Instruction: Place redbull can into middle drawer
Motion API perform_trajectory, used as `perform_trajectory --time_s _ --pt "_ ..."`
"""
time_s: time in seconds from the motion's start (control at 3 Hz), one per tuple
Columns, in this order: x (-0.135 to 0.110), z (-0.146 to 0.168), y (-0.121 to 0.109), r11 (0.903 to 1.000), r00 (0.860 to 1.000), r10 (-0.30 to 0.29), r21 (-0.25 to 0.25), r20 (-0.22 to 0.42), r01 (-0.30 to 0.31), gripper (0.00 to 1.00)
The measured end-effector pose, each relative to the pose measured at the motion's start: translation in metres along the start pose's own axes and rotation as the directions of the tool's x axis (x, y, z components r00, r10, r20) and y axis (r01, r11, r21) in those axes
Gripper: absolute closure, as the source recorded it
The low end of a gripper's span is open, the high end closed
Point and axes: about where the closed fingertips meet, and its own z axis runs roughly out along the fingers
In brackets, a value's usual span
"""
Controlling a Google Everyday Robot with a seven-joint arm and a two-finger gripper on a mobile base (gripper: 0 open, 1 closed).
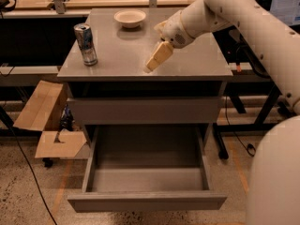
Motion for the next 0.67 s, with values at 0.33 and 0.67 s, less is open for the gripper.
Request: perform_trajectory --time_s 0.33,0.67 --pt "-0.014 0.041 -0.006 0.9989 0.999 0.020 -0.043 0.042 -0.018 0.00" --pt "-0.037 0.081 -0.012 0.9961 0.992 0.037 -0.084 0.122 -0.027 0.00"
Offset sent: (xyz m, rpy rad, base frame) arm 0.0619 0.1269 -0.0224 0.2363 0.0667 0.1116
